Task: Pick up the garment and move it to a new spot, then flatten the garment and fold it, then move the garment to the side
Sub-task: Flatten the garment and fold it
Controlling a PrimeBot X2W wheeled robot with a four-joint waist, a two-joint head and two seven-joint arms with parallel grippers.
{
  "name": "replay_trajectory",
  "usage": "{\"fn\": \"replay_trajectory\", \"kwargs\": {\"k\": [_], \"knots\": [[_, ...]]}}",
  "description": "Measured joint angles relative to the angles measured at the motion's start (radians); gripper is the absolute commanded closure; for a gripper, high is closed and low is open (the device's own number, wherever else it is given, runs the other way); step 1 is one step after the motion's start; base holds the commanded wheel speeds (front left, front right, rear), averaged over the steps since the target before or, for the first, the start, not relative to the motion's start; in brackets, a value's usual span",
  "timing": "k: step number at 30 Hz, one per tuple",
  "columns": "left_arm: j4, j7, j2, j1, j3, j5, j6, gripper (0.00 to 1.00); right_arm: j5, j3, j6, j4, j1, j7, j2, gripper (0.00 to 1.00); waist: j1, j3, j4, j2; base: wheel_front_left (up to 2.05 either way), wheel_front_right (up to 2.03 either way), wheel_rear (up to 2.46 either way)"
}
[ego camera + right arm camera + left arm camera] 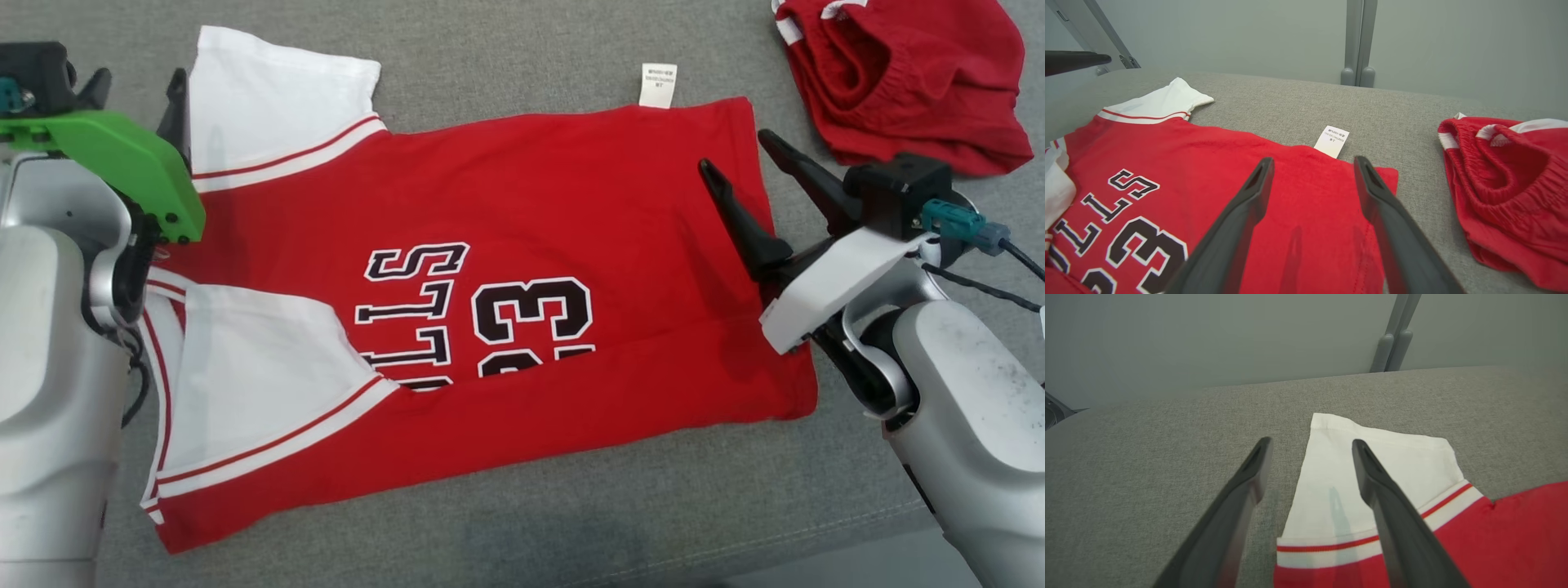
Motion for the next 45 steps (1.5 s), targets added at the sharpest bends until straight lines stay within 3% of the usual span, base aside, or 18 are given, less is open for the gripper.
{"fn": "replay_trajectory", "kwargs": {"k": [5, 16, 28, 29, 30, 31, 38, 41, 45], "knots": [[0.058, 0.021, 0.026, -0.066, 0.006, 0.016, 0.001, 0.00, -0.009, 0.003, 0.001, -0.024, -0.049, -0.017, 0.018, 0.00, 0.0000, 0.060, -0.039, 0.0000, 0.00, 0.00, 0.00], [0.153, 0.014, 0.019, -0.154, 0.008, 0.032, 0.006, 0.00, -0.023, -0.001, 0.000, -0.030, -0.072, -0.050, 0.031, 0.00, 0.0000, 0.142, -0.110, 0.0000, 0.00, 0.00, 0.00], [0.252, -0.013, 0.026, -0.222, 0.021, 0.057, 0.023, 0.00, -0.025, 0.001, 0.000, -0.016, -0.076, -0.068, 0.038, 0.00, 0.0000, 0.164, -0.130, 0.0000, 0.00, 0.00, 0.00], [0.259, -0.015, 0.024, -0.226, 0.021, 0.057, 0.023, 0.24, -0.025, 0.001, 0.000, -0.015, -0.076, -0.068, 0.038, 0.00, 0.0000, 0.165, -0.130, 0.0000, 0.00, 0.00, 0.00], [0.268, -0.022, 0.023, -0.231, 0.021, 0.057, 0.024, 0.78, -0.025, 0.001, 0.000, -0.013, -0.077, -0.068, 0.038, 0.00, 0.0000, 0.165, -0.131, 0.0000, 0.00, 0.00, 0.00], [0.273, -0.024, 0.021, -0.234, 0.021, 0.057, 0.024, 1.00, -0.025, 0.000, 0.000, -0.010, -0.078, -0.068, 0.038, 0.00, 0.0000, 0.166, -0.130, 0.0000, 0.00, 0.00, 0.00], [0.300, -0.080, -0.035, -0.249, 0.011, 0.048, 0.011, 1.00, -0.022, -0.040, -0.002, 0.032, -0.097, -0.076, 0.024, 0.00, 0.0000, 0.162, -0.109, 0.0000, 0.00, 0.00, 0.00], [0.295, -0.128, -0.084, -0.257, 0.027, -0.005, -0.013, 1.00, -0.010, -0.052, -0.002, 0.077, -0.113, -0.061, 0.011, 0.00, 0.0000, 0.159, -0.082, 0.0000, 0.00, 0.00, 0.00], [0.272, -0.189, -0.108, -0.259, 0.033, -0.018, -0.041, 1.00, -0.001, -0.069, -0.002, 0.118, -0.144, -0.043, -0.001, 0.00, 0.0000, 0.155, -0.048, 0.0000, 0.00, 0.00, 0.00]]}}
